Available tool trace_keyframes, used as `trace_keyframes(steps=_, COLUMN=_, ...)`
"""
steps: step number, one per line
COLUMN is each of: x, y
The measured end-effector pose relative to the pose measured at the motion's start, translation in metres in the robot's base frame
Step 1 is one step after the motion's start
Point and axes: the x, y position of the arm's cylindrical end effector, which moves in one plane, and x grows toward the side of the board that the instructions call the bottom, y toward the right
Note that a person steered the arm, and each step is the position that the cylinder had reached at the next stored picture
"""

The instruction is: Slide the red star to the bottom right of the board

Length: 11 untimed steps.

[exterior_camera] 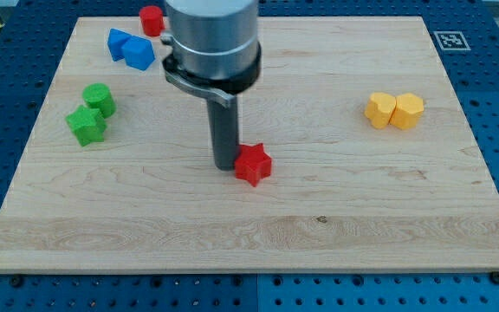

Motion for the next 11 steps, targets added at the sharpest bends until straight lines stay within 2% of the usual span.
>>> trace_keyframes(steps=2, x=0.014, y=0.07)
trace_keyframes(steps=8, x=-0.004, y=0.182)
trace_keyframes(steps=11, x=0.026, y=0.19)
